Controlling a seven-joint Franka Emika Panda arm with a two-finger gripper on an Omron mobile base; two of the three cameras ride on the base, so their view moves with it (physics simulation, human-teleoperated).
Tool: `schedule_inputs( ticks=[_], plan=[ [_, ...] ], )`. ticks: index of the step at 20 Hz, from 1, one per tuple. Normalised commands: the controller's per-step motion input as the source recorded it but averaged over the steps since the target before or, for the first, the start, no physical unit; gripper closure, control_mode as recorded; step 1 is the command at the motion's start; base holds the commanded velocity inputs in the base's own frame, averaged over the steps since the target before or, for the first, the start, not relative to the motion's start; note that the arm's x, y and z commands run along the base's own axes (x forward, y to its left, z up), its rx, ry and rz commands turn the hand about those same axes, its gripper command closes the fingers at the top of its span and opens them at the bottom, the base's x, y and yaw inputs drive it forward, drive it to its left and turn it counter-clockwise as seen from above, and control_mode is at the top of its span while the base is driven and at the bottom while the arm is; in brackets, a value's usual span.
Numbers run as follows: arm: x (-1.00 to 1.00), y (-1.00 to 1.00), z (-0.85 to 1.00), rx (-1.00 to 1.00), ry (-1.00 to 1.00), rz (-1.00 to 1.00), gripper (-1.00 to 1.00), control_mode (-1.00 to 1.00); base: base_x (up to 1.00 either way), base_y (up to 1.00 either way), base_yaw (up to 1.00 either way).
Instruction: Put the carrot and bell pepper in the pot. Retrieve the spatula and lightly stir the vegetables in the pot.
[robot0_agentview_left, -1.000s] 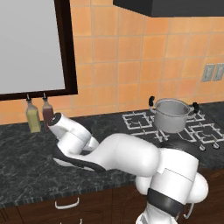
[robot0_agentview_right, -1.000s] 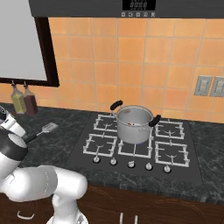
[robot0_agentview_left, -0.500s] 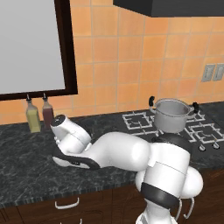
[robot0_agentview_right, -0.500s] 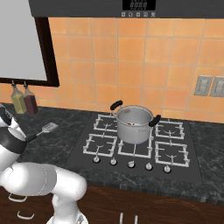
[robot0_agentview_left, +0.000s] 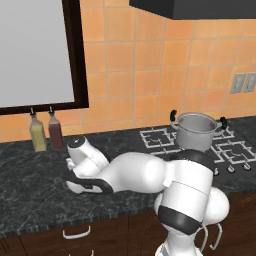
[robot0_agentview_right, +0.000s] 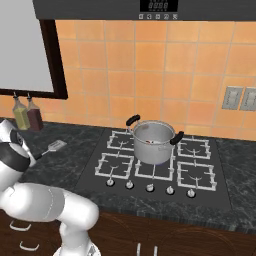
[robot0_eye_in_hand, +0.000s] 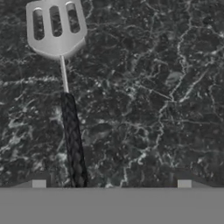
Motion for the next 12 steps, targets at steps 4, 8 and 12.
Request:
schedule_inputs(
  ticks=[4, 8, 12],
  plan=[
    [0.36, 0.26, -0.08, 0.02, 0.0, 0.0, -1.0, -1.0, 0.0, 0.0, 0.0],
    [0.31, 0.36, -0.01, 0.02, 0.03, 0.0, -1.0, -1.0, 0.0, 0.0, 0.0],
    [0.09, 0.36, -0.18, 0.0, 0.07, 0.0, -1.0, -1.0, 0.0, 0.0, 0.0]
  ],
)
